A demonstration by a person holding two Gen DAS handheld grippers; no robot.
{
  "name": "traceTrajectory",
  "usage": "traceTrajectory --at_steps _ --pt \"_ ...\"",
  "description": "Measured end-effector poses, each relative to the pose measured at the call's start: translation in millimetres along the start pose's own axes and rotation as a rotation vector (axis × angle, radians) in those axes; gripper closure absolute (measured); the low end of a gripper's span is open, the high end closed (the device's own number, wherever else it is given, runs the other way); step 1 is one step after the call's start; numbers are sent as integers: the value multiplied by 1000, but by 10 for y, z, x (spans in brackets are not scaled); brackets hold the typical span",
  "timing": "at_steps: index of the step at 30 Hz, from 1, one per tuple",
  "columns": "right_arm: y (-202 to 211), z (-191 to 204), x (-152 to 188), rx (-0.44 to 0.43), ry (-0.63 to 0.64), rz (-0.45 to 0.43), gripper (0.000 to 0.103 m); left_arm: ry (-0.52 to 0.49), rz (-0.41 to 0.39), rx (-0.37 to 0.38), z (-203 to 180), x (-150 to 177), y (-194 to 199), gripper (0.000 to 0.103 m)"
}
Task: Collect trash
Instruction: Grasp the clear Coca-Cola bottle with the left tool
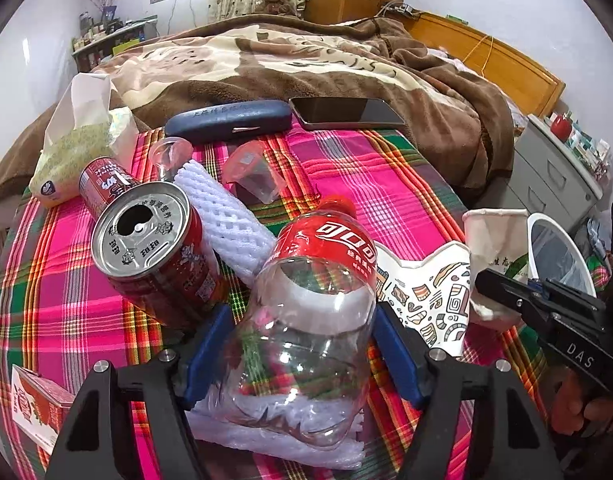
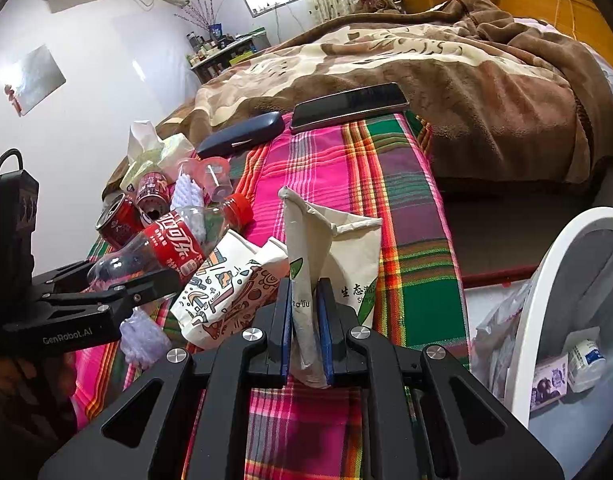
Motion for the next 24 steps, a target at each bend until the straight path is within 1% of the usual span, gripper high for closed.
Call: traceTrajectory --at_steps 5,10,18,20,24 --pt "22 -10 -1 -4 1 -7 91 15 -25 0 -15 33 61 33" --pt "68 9 8 -7 7 -20 91 30 -69 3 -44 80 206 33" --pt "173 30 53 -14 13 -37 92 45 -110 6 -80 162 411 34" --pt "205 41 67 -14 19 -41 92 53 -109 7 -80 210 445 34" --pt "243 34 94 -18 20 -46 92 47 -76 35 -132 369 431 34"
Point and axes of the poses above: each gripper's, at about its wrist camera, not at the fingertips, and y roughly against the way its jaws point, z to its left, x to its underside, the point moved 3 cm from there along -y, roughly the way its jaws point, and after that the axes turned 7 degrees about -y, right-handed, at the moved point
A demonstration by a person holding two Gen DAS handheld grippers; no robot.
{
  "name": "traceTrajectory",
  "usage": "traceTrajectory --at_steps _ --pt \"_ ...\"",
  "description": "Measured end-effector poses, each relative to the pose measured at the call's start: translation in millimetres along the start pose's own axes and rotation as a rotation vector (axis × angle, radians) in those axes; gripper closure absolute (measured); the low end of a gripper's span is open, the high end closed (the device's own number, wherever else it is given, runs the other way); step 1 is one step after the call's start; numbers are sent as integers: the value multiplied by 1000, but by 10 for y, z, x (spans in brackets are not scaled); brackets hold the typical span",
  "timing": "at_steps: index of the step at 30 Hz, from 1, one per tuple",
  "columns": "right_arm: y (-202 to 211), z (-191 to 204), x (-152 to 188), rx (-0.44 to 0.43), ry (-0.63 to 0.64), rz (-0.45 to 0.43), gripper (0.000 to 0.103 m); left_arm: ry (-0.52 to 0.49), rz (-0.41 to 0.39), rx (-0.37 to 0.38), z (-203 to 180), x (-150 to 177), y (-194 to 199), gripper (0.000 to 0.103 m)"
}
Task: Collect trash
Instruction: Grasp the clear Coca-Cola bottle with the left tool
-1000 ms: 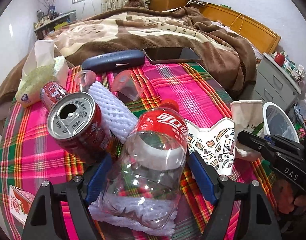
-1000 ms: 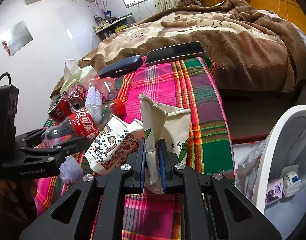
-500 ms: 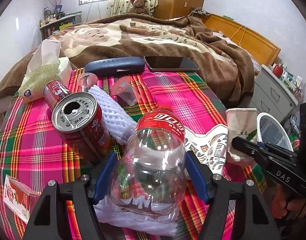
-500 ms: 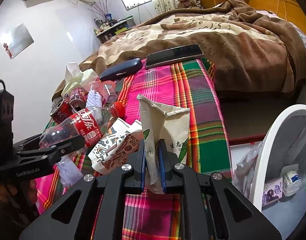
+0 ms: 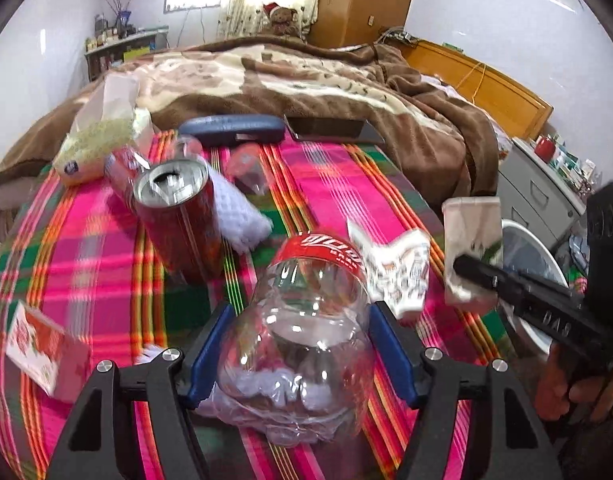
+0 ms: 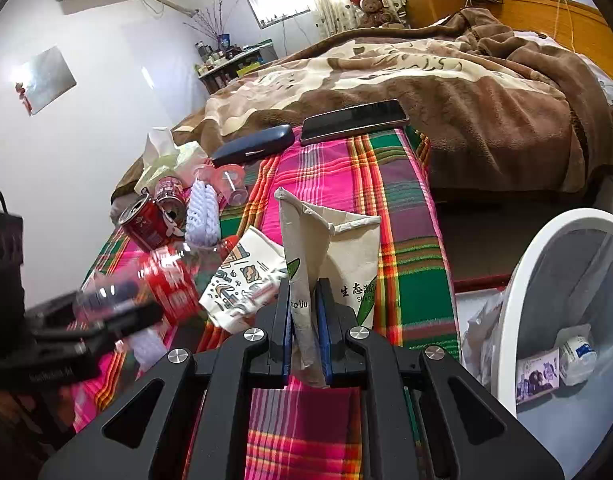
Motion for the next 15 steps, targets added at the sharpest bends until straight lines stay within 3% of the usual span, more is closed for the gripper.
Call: traceTrajectory --at_steps 4,10,13,15 --pt "19 -34 22 2 -10 -1 92 -11 23 18 -69 88 -10 33" --pt "16 -70 11 7 -24 1 92 -19 52 32 -154 -67 -158 28" --pt "27 -65 16 9 -15 3 92 -39 42 9 -189 -148 -188 28" --pt "33 -72 13 7 -15 -1 92 -37 81 -6 -181 -159 -260 28"
Point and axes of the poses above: each gripper's, at about its wrist camera, not at the fingertips, and y roughly against the way its jaws point, z to its left, x to its underside, the point moved 3 cm from there along -y, roughly the way its jaws point, and after that the axes turned 7 degrees about -y, right-handed, at the moved point
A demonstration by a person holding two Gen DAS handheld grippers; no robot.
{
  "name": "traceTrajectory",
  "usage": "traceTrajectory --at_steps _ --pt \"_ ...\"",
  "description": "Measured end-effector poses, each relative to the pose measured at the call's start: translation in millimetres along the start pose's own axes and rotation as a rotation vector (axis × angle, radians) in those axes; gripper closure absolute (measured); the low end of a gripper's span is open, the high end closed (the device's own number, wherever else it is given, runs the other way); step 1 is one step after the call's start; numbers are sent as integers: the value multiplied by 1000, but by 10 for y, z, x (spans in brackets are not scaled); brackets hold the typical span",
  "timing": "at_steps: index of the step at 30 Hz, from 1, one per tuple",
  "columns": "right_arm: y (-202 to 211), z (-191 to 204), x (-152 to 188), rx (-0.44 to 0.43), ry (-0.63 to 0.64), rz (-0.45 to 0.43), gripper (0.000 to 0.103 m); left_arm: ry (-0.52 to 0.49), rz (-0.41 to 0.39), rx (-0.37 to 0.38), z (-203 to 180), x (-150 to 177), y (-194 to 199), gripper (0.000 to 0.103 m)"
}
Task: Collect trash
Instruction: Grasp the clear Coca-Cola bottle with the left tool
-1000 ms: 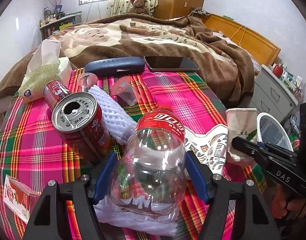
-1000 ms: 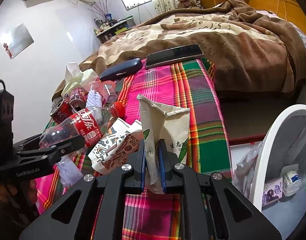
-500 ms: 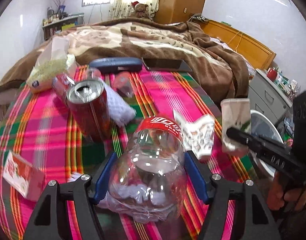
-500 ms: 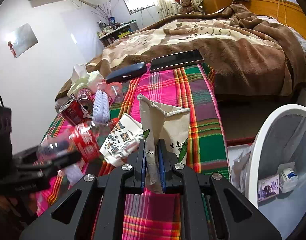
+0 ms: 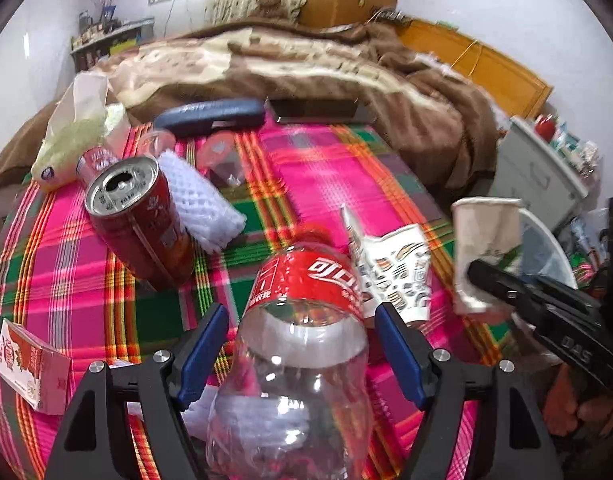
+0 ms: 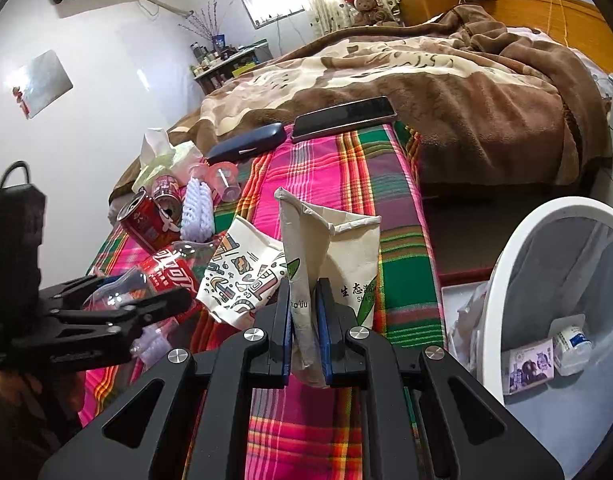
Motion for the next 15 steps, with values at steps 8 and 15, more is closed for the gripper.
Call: traceTrajectory --at_steps 8,15 --pt "-8 -22 9 -4 -13 -2 92 20 -26 9 16 33 11 40" --pt "71 1 21 -24 -6 -16 92 40 -84 -20 47 110 226 40"
Point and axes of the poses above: each gripper's, at about its wrist camera, not at the fingertips, and y roughly against the way its jaws point, z to its left, x to its underside, the point moved 3 cm from there along -y, roughly the way its jaws point, and after that the axes turned 7 degrees about -y, right-handed, at the moved point
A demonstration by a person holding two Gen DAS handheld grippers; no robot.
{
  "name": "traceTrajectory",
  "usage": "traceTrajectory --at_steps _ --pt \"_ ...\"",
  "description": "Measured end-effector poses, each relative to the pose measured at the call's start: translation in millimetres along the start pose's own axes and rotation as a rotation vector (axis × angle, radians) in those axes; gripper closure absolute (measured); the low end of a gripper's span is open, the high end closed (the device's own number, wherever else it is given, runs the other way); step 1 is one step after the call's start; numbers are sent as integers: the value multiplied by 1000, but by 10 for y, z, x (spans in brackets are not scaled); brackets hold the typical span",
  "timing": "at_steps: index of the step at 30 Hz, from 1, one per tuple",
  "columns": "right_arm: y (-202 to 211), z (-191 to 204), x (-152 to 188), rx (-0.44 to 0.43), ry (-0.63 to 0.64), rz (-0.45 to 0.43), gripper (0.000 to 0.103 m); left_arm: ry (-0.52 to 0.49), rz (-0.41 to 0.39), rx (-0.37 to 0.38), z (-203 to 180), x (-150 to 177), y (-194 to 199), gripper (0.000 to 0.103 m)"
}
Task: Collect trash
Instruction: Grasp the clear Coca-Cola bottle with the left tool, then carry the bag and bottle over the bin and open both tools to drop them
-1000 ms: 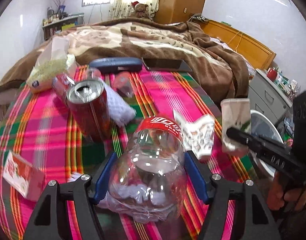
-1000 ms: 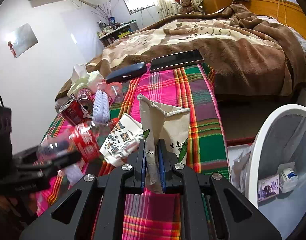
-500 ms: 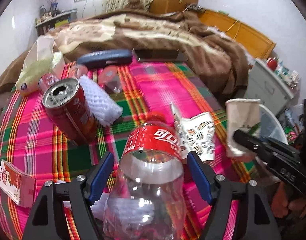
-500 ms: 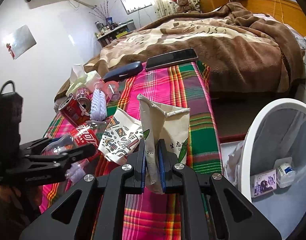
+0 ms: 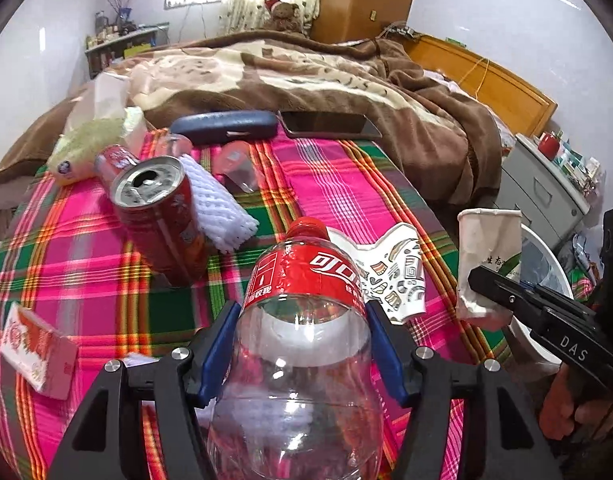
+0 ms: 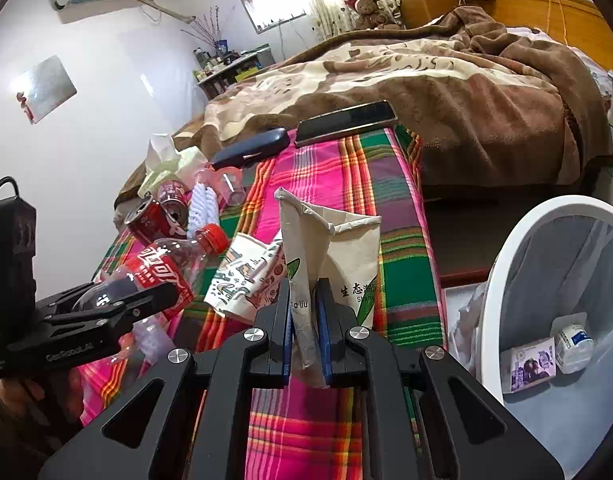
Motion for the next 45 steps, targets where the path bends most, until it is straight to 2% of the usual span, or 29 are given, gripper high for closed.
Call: traceTrajectory --at_steps 6,13,21,33,45 --pt "151 8 -2 -8 5 -28 92 -9 -62 -4 -117 -7 252 40" --pt "465 -86 -11 9 1 -86 92 -19 -126 57 -419 -92 490 40" --pt "759 -348 -17 62 -26 -138 92 -77 -158 102 -912 -153 552 40" --pt "1005 -915 -24 174 -105 -172 92 -166 -134 232 -1794 -269 308 40" --pt "941 -1439 60 257 -167 -94 92 -248 -44 292 -2541 -250 -193 40"
Point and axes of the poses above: each gripper's, at about its wrist camera, not at the fingertips, and y roughly against the way its jaws point, z to its left, x to its underside, the point moved 3 cm from there along -y, roughly the way its jaws point, and after that the axes turned 7 degrees about -y, right-handed, at the moved point
